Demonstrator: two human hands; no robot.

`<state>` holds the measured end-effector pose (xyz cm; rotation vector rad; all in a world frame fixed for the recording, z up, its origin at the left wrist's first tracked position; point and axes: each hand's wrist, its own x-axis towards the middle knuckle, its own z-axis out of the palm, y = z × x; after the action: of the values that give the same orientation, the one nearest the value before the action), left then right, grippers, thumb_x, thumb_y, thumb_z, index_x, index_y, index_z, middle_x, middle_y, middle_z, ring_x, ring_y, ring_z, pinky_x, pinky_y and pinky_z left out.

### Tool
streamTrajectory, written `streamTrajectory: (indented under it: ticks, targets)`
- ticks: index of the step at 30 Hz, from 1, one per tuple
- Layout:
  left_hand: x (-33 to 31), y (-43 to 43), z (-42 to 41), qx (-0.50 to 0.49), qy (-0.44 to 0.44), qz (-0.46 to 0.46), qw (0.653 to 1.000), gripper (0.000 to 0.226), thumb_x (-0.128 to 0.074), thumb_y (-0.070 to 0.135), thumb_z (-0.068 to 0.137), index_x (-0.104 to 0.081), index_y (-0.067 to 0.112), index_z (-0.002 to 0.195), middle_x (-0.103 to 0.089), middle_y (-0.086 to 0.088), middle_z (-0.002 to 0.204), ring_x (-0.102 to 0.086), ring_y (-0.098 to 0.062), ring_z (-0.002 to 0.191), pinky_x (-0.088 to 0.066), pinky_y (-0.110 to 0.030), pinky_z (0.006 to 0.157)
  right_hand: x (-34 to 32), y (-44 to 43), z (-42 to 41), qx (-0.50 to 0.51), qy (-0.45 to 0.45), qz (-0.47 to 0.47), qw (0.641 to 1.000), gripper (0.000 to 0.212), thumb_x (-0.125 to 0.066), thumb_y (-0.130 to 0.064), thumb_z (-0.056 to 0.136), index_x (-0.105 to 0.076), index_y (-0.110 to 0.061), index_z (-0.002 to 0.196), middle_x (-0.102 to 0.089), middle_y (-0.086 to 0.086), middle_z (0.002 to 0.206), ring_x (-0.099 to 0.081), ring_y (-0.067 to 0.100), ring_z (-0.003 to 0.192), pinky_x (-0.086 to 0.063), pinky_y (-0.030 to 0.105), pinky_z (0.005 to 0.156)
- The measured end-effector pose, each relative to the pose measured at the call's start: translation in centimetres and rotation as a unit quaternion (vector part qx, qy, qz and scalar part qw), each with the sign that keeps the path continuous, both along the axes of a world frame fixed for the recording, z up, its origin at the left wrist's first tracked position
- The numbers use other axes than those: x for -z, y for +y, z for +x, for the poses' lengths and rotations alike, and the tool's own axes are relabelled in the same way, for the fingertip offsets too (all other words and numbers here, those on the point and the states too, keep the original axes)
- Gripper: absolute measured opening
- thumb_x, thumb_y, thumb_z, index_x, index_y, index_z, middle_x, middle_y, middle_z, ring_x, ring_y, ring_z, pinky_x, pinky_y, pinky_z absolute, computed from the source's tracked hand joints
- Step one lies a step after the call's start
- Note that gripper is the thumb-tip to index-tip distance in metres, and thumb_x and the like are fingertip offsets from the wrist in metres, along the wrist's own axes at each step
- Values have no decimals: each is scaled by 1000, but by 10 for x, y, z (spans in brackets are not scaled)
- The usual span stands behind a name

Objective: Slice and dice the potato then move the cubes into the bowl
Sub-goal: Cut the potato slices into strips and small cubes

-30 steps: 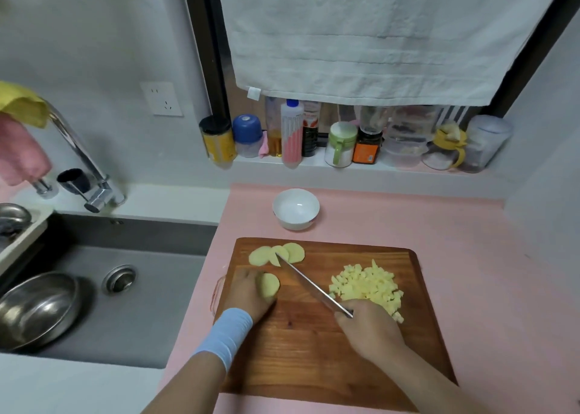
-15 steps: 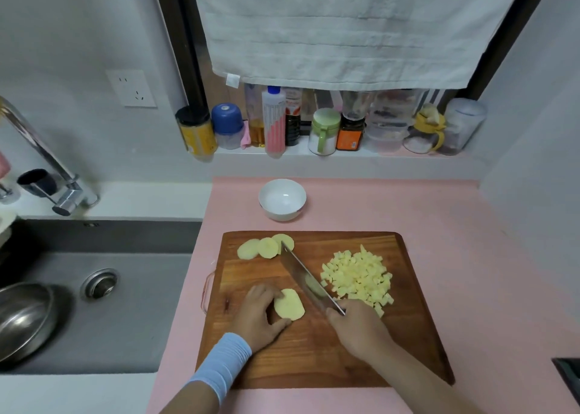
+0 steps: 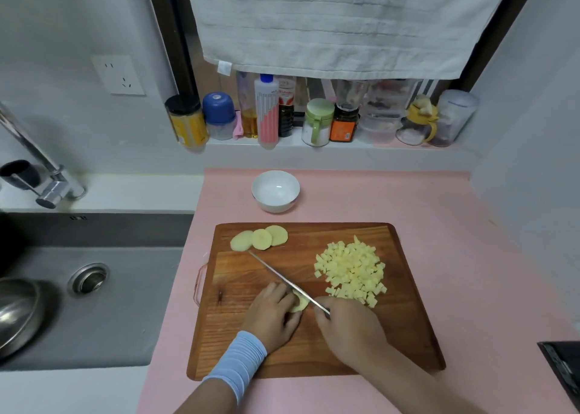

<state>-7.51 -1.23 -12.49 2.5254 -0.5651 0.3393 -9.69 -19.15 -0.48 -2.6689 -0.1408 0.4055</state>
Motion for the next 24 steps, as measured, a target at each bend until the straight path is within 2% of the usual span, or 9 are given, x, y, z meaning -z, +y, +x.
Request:
streamTrajectory:
  ticks: [3, 6, 10, 14, 21, 24]
  targets:
    - [0, -1, 0, 1, 12, 3, 1000, 13, -65, 29, 82, -64, 18, 89, -57, 6, 97, -51, -17, 87, -49, -31, 77, 0, -3, -6, -14, -23, -27, 999, 25, -43, -36, 102, -66, -36, 111, -55, -10, 66, -52, 11, 64, -44, 25, 62]
    - [1, -1, 0, 2, 16, 6, 1000, 13, -63, 26, 81, -66, 18, 91, -58, 6, 98, -52, -18, 88, -50, -34, 79, 1, -9, -8, -17, -27, -44, 998, 20, -43, -36, 102, -62, -35, 106, -52, -10, 67, -49, 11, 64, -46, 27, 64]
    - [-1, -1, 1, 3, 13, -5, 1000, 7, -64, 24, 80, -62, 19, 84, -57, 7, 93, -51, -18, 85, -49, -33, 77, 4, -18, -9, -20, -25, -49, 998, 20, -43, -36, 102, -62, -31, 104, -59, -9, 72, -55, 11, 68, -52, 30, 67]
    - [-4, -2, 1, 9, 4, -18, 1000, 9, -66, 22, 79, -58, 19, 79, -54, 7, 89, -50, -17, 83, -48, -31, 75, 5, -23, -8, -28, -19, -49, 998, 21, -42, -35, 103, -61, -29, 95, -55, -8, 67, -53, 12, 63, -51, 28, 64]
    - [0, 0, 3, 11, 11, -28, 999, 8, -68, 23, 78, -63, 18, 81, -57, 7, 91, -52, -18, 85, -49, -32, 75, 7, -28, 6, -27, 53, -31, 998, 36, -42, -35, 105, -47, -32, 70, -51, -10, 64, -49, 7, 57, -39, 21, 55]
    - [1, 0, 3, 9, 14, -27, 999, 8, -68, 23, 78, -63, 18, 82, -57, 7, 91, -53, -18, 84, -49, -33, 75, 10, -24, 13, -26, 72, -28, 997, 40, -42, -35, 106, -43, -33, 66, -52, -10, 65, -50, 6, 59, -35, 20, 53]
